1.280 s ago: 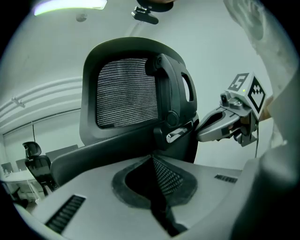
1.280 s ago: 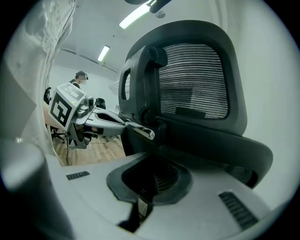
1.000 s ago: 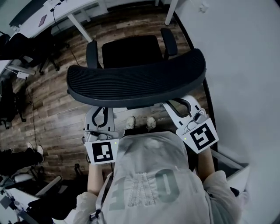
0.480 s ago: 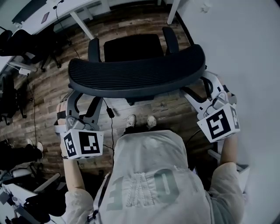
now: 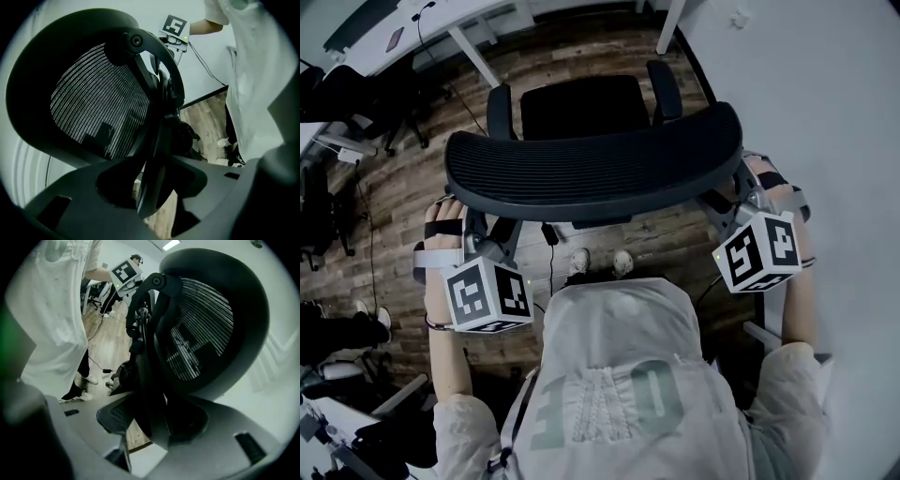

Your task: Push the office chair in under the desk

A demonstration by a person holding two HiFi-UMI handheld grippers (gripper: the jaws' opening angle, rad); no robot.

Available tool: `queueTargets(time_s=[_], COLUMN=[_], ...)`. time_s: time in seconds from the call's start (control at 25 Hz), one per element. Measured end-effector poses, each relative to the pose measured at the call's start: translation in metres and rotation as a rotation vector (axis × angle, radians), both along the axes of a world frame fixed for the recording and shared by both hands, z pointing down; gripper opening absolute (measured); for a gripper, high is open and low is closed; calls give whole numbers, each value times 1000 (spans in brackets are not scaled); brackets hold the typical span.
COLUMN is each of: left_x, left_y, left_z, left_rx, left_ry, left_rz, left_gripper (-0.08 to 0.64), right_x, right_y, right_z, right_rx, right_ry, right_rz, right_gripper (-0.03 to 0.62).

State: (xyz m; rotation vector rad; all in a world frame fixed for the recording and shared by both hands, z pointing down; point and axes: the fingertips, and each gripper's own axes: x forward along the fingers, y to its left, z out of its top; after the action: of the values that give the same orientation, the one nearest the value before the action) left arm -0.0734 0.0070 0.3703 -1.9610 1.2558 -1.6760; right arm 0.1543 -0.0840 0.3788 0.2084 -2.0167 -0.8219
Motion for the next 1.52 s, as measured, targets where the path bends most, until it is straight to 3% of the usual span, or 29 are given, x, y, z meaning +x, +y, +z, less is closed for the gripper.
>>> queueTargets(time_s=[0.08, 0.16, 0.28, 0.72, 1.04, 1.52], left_x=[2, 5, 7, 7, 0, -33], left_y=[1, 2, 0, -6, -25, -78], left_z=[3, 6, 6, 7, 7, 9], left_rx=[-14, -33, -53, -86, -35, -71], left_ry=[-25, -83, -127, -118, -98, -117], left_rz=[9, 32, 49, 43, 17, -19], left_gripper=[195, 144, 143, 141, 152, 150], right_x=[0, -2, -3, -4, -8, -38], right_y=[-1, -4, -6, -10, -26, -71], right_z=[5, 5, 3, 6, 6, 9], right_rx=[33, 72, 101, 95, 105, 59], right_ry=[34, 66, 96, 177, 178, 124], right_rz=[-15, -23, -31, -44, -25, -20], right_gripper=[201, 176, 163, 144, 143, 143])
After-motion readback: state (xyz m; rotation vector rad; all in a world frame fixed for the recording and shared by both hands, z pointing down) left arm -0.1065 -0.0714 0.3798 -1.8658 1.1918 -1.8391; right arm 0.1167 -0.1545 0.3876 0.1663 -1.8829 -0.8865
